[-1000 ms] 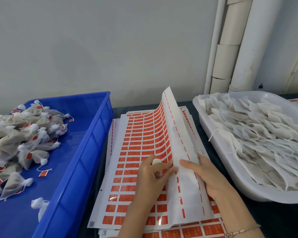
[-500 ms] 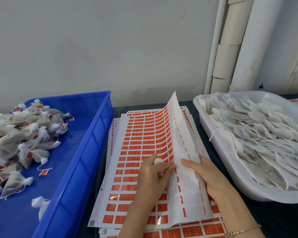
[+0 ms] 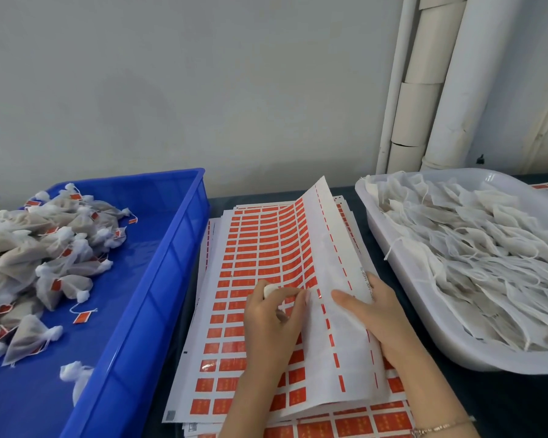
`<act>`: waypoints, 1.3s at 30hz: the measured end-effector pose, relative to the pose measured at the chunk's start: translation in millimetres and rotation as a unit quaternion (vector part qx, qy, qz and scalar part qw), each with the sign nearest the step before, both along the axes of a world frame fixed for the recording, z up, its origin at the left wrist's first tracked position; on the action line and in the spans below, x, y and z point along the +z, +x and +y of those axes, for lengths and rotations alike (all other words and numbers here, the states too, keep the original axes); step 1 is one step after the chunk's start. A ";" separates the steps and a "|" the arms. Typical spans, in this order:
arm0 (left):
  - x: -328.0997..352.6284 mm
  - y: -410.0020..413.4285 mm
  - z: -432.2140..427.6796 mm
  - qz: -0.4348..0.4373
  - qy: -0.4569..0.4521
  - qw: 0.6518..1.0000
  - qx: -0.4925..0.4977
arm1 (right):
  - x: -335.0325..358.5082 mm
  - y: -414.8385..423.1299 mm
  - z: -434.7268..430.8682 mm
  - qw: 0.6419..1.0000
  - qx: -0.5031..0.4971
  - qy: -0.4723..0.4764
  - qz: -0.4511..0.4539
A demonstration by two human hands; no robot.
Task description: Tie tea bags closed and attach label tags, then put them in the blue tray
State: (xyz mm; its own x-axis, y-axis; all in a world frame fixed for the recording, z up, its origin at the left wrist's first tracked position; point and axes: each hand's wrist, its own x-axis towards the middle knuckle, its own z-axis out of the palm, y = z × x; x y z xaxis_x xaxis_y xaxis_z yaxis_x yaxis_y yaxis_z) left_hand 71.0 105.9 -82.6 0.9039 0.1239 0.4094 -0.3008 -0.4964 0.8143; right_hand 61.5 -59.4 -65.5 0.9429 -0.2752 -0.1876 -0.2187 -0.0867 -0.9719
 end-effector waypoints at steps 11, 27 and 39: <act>6.6 0.8 8.3 -0.024 -0.106 0.989 0.103 | -3.8 -0.9 -0.9 0.986 -0.041 -0.155 -0.048; 13.5 -4.9 5.5 -0.023 -0.117 0.991 -0.067 | 0.9 -14.2 35.0 0.959 0.098 -0.198 -0.175; 15.3 -4.0 8.3 0.087 -0.186 0.970 -0.134 | 10.2 -11.1 22.6 0.977 0.016 -0.068 -0.199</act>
State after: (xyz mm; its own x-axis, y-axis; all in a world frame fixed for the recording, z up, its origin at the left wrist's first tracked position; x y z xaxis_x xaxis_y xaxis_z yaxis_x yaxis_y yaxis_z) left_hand 67.0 114.1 -67.4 0.9751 -0.0157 0.2210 -0.2215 -0.0818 0.9717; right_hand 50.4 -36.8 -55.3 0.9419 -0.2420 0.2330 0.1800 -0.2221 -0.9583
